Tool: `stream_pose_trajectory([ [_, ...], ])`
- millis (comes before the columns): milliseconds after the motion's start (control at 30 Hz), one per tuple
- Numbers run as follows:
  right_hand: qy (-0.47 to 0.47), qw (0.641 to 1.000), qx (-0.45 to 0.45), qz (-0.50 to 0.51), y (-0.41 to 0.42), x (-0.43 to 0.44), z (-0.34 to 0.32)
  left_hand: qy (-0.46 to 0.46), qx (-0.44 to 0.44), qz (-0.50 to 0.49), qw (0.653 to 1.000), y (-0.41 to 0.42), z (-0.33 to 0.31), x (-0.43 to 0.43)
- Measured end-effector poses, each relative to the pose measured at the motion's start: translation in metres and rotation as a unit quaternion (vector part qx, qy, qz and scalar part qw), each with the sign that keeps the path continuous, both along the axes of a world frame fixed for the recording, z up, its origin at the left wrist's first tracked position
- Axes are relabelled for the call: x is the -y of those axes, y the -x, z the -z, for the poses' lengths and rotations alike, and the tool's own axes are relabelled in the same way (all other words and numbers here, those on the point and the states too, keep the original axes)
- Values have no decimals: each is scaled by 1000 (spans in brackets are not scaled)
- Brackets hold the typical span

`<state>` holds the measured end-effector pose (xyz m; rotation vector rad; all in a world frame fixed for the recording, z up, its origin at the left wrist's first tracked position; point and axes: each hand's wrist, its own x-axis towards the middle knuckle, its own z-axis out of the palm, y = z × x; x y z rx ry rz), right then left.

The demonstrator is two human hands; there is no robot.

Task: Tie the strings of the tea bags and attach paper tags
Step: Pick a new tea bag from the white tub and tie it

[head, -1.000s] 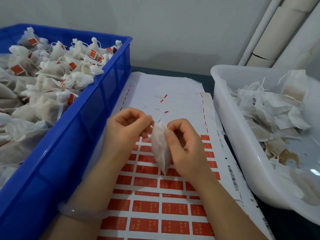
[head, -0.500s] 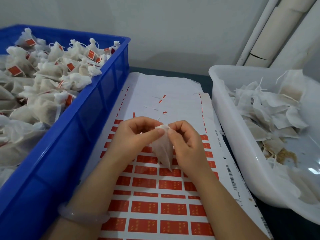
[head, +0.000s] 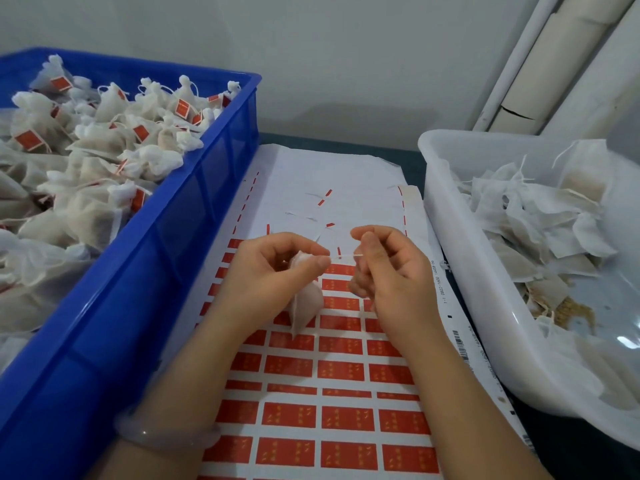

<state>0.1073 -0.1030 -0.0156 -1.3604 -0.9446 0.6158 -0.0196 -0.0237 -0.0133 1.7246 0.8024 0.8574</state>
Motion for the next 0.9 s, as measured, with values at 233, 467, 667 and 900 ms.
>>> stream_pose_trajectory([
  [233,50,977,207,-28,-3,7,-4,-136,-78,6,988,3,0,-1],
  [467,-12,977,185,-104,-6,12,-8,-118,-17,-2,993,4,-3,0],
  [667,-22,968,207,-139,-2,11,-7,14,36,55,998,6,-7,0],
  [900,6,973,154,-174,-6,9,-1,10,52,167,985,9,-9,0],
])
